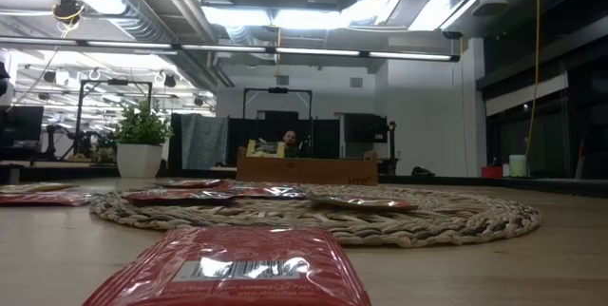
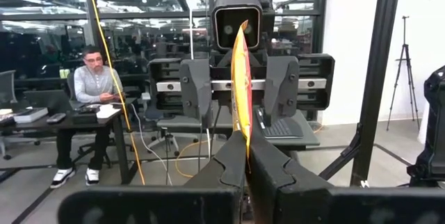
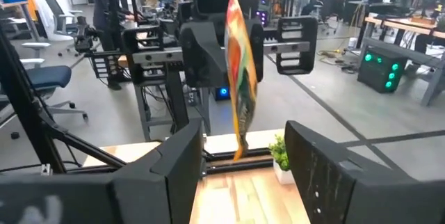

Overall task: Pick & Place Tea
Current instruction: Put the orange tea bag into the middle of the wooden organizer

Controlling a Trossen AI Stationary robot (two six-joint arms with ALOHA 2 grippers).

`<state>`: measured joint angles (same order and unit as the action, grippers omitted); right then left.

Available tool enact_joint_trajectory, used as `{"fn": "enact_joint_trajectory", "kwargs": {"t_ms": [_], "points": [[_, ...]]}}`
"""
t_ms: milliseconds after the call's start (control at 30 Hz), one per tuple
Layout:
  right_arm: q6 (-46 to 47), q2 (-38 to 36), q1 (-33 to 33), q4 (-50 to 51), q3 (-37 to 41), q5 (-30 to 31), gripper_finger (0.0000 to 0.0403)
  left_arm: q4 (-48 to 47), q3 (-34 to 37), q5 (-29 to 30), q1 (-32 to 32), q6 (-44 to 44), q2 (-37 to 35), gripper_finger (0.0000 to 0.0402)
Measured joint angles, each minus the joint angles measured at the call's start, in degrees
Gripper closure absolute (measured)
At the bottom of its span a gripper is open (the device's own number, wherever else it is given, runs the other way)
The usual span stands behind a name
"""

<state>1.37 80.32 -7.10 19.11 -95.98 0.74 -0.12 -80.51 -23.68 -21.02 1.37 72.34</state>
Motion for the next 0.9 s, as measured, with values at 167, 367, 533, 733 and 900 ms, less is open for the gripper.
{"fn": "enact_joint_trajectory", "kwargs": {"t_ms": [167,367,533,733,900], "points": [[0.09,0.65,-0.26,-0.49,-0.02,-0.93,0.0199,-0.02,0.00,0.02,0.00,-0.02,0.00,0.0400],[1.04,0.78,-0.24,-0.47,-0.02,-1.10,0.0217,1.30,0.00,0.57,0.00,-0.21,0.00,0.0400],[-0.35,0.78,-0.24,-1.34,-0.02,-1.10,0.0240,3.91,0.00,1.67,0.00,-1.55,0.00,0.0400],[-1.84,0.76,-0.24,-2.64,-0.02,-1.39,0.0246,5.05,0.00,1.68,0.00,-1.23,0.00,0.0400],[-1.92,0.74,-0.24,-3.75,-0.01,-1.45,0.0245,5.08,0.00,1.68,0.00,-1.06,0.02,0.0400]]}}
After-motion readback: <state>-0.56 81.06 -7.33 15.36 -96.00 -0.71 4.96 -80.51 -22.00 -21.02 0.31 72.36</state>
